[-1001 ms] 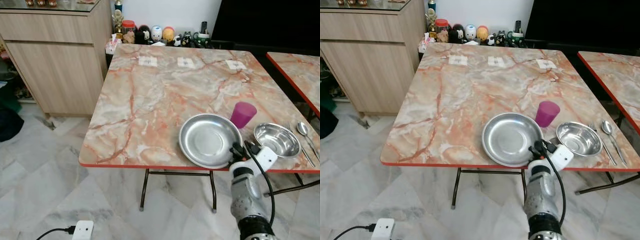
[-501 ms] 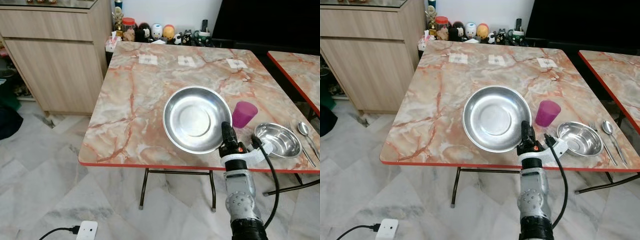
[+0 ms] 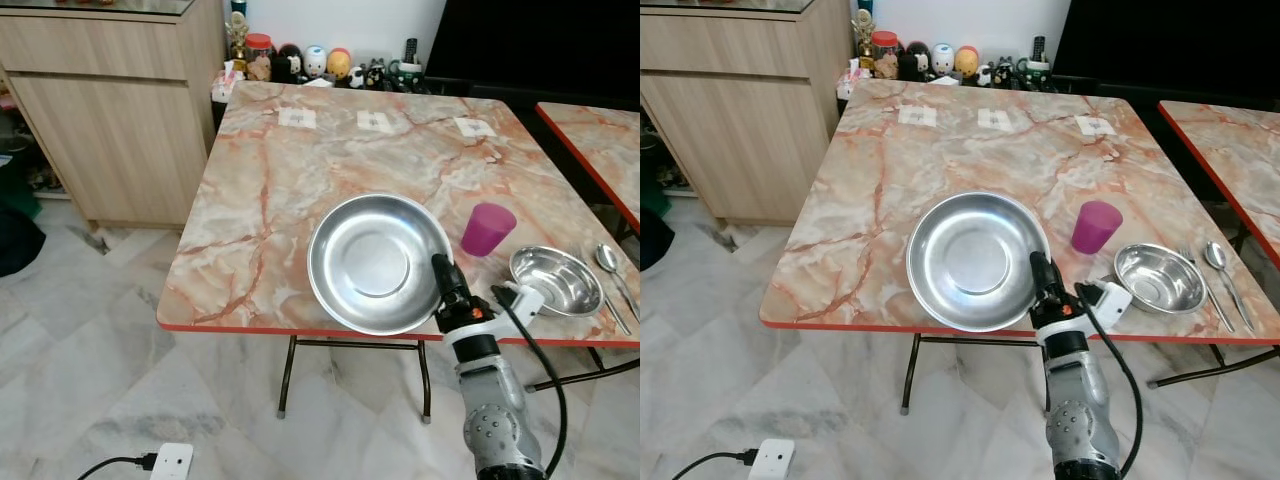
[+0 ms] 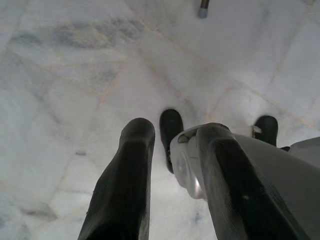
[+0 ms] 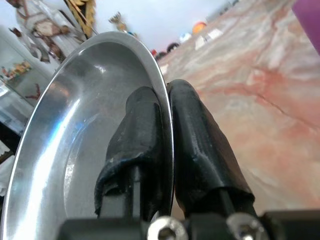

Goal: Setting the table

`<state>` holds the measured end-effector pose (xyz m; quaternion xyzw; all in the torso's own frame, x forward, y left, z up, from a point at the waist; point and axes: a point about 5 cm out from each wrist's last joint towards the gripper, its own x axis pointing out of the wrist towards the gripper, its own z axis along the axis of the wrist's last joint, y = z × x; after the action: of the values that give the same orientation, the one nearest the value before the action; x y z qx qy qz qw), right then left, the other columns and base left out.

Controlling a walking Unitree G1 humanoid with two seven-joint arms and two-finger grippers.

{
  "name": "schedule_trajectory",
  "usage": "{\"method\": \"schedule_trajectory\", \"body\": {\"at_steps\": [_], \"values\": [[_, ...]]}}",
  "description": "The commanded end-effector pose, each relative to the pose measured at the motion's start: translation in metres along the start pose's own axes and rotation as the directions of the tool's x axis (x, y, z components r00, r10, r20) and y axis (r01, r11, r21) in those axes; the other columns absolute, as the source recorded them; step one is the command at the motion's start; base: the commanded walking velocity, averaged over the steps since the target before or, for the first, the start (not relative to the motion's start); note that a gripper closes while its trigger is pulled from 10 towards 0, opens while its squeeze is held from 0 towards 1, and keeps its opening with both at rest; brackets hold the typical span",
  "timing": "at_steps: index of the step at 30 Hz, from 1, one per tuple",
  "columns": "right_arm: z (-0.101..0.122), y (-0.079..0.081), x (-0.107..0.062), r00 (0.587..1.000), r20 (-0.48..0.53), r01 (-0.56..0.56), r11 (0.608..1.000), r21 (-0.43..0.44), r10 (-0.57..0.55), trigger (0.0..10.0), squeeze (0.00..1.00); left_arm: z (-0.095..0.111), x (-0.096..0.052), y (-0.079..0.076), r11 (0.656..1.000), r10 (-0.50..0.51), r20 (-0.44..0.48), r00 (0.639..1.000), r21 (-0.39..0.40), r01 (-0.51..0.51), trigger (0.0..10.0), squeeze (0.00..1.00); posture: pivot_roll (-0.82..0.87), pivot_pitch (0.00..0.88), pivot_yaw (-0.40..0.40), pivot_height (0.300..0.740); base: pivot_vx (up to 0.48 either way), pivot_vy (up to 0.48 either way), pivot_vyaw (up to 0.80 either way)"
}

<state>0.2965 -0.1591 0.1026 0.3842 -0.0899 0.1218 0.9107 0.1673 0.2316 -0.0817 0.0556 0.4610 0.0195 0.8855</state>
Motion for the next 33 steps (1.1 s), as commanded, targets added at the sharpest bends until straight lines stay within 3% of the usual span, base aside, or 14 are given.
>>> {"method": "schedule_trajectory", "body": {"at_steps": [1,5,33], "values": [[0.0022,0.0012,-0.0015,1.0,0.009,-0.012,1.0,0.005,0.012,10.0,0.0,-0.0045,-0.0002,-0.0057,1.0,-0.013,-0.012,1.0,0.001,0.013,10.0,0.0,0.14,0.044,-0.132,0.74,0.0,0.0,0.0],[0.0009,0.0019,-0.001,1.0,0.001,-0.017,1.0,0.003,0.017,10.0,0.0,-0.003,0.0001,-0.0067,1.0,-0.011,-0.004,1.0,0.01,0.011,10.0,0.0,0.14,0.043,-0.133,0.74,0.0,-0.142,0.0],[0.0088,0.0046,-0.0006,0.999,0.018,-0.048,0.999,0.001,0.048,10.0,0.0,0.0002,0.0006,-0.0063,1.0,-0.018,0.006,1.0,0.015,0.018,10.0,0.0,0.14,0.018,-0.129,0.74,0.0,-0.48,0.0]]}}
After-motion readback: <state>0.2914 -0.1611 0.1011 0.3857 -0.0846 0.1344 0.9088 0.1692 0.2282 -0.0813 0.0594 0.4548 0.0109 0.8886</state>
